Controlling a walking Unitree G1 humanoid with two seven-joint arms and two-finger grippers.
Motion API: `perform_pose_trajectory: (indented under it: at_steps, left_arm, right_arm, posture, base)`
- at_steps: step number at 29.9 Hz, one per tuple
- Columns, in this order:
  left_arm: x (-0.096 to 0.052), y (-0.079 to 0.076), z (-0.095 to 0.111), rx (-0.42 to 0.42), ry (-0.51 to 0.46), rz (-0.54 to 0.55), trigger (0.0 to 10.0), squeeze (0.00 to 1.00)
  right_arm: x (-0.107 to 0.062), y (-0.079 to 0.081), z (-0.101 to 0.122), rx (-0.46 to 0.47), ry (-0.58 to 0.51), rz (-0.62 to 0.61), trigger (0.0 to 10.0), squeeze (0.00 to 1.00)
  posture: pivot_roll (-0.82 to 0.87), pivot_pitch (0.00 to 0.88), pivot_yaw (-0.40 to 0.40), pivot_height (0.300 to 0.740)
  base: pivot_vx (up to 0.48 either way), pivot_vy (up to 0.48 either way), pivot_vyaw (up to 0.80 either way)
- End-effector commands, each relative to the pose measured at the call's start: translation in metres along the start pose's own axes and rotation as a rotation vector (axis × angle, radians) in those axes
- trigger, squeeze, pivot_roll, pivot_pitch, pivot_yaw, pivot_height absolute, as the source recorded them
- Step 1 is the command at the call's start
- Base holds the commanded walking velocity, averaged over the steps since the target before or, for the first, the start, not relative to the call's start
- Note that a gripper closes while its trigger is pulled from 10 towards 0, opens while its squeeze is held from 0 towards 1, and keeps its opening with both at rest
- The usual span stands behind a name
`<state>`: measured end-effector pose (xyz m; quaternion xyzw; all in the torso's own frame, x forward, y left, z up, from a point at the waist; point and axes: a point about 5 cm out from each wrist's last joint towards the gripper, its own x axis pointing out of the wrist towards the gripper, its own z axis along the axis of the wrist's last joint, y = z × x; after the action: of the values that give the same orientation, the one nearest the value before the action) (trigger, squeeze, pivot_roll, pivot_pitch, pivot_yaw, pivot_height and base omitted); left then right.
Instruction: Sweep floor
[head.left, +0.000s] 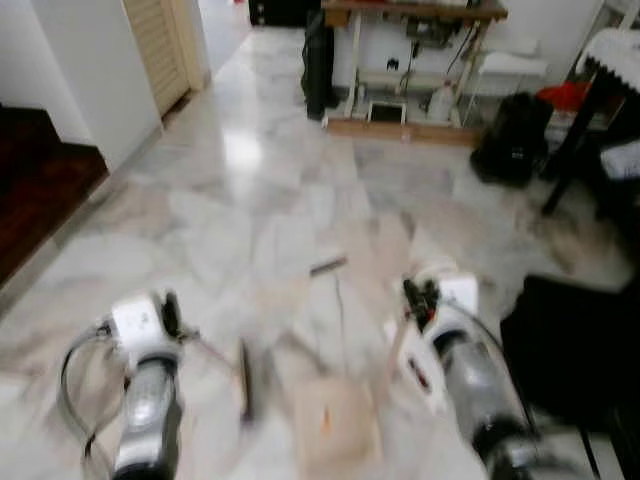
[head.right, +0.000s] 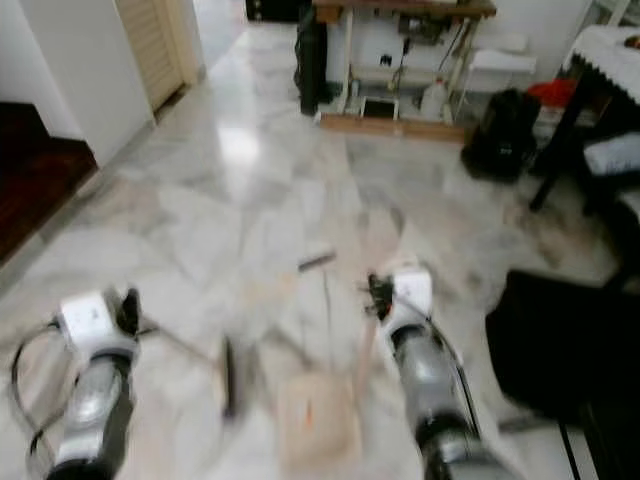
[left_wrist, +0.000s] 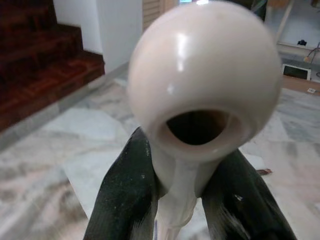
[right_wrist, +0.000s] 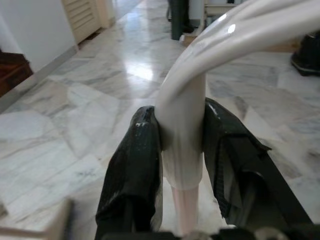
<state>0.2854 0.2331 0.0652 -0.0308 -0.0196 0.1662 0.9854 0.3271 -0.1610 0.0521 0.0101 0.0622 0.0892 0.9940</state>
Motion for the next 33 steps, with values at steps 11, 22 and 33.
perform_pose_trajectory:
  at_steps: [11, 22, 33]
  left_arm:
    - [0.0043, -0.0043, 0.0114, -0.013, -0.054, -0.009, 10.0, 0.00]
    - [0.0044, -0.0046, 0.0116, -0.015, -0.054, -0.009, 10.0, 0.00]
    - [0.0045, -0.0056, 0.0119, -0.018, -0.056, -0.014, 10.0, 0.00]
  right_arm:
    - [0.0020, -0.0043, 0.0090, 0.006, -0.046, -0.014, 10.0, 0.00]
    - [0.0022, -0.0035, 0.0088, 0.009, -0.046, -0.009, 10.0, 0.00]
    - [0.0020, -0.0032, 0.0088, 0.007, -0.048, -0.007, 10.0, 0.00]
  posture:
    - [-0.07, 0.032, 0.029, 0.740]
    - [-0.07, 0.028, 0.029, 0.740]
    - [-0.08, 0.012, 0.033, 0.740]
  base:
    - [0.352, 0.000, 0.00]
    - [0.359, 0.000, 0.00]
    - [0.358, 0.000, 0.00]
